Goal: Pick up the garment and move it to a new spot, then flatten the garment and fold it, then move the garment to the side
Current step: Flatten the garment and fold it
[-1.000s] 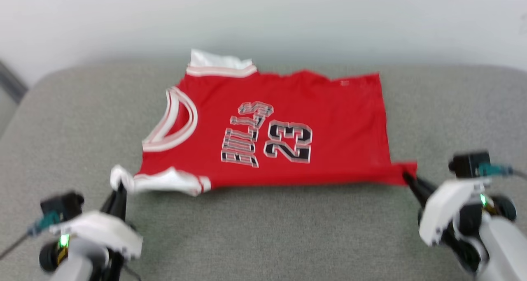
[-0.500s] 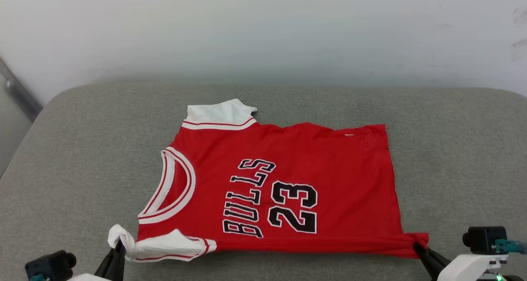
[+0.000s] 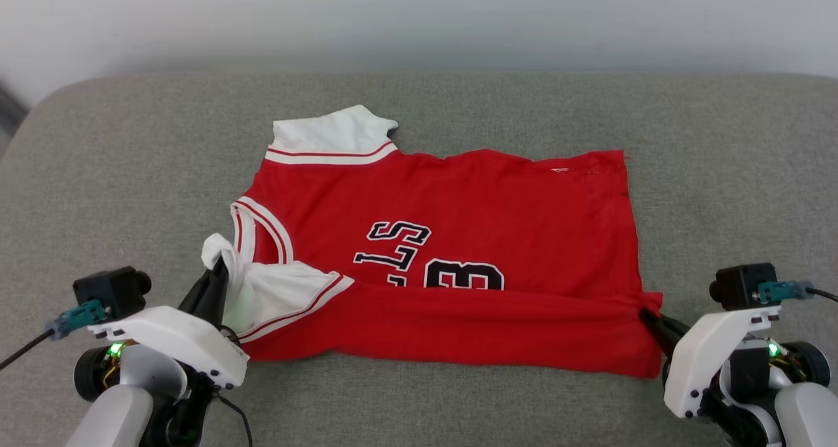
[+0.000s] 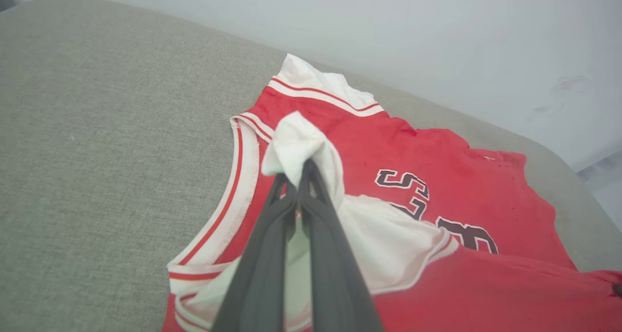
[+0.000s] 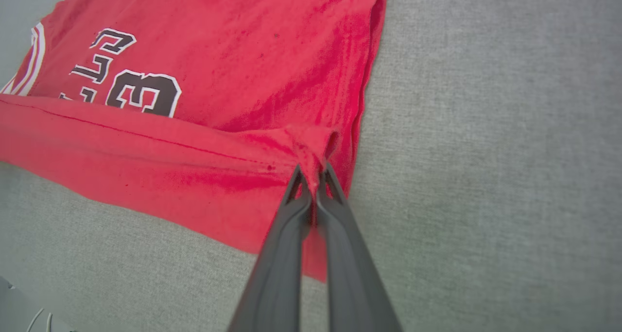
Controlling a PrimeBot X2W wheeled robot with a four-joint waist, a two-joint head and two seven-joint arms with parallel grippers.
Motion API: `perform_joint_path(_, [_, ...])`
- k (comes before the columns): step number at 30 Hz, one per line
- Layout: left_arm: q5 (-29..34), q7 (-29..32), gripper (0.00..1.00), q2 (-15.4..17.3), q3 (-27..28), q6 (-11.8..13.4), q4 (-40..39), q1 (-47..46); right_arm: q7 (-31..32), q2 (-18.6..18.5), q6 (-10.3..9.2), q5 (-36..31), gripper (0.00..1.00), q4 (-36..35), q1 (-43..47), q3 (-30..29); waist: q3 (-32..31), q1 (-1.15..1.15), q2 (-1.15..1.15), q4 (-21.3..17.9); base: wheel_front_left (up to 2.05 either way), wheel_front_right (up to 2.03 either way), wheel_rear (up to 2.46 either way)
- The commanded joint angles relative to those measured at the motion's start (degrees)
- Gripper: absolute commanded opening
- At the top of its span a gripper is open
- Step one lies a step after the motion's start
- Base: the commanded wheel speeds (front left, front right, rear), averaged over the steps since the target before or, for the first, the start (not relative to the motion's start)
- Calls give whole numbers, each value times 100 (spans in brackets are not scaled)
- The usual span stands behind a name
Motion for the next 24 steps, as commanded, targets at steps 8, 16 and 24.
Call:
perform_joint_path(8, [-29,65,0,-245,-182,-311,1038,-746,-255,-97,-6,-55,0,649,-859,461,523,-1,0,-133,0,0,0])
perform_joint_path(16, [-406,256,100,-549,-216,-631,2103,-1032,-633,-145,-9,82,100,1650,-1098,882,566,-1,0,-156,0,0,0])
perform_joint_path(24, [-557,-17,100,-522,-42,-815,2474,-879,-1887,-228,-5,224,100,1760,-956,1063,133,-1,0,-207,0,0,0])
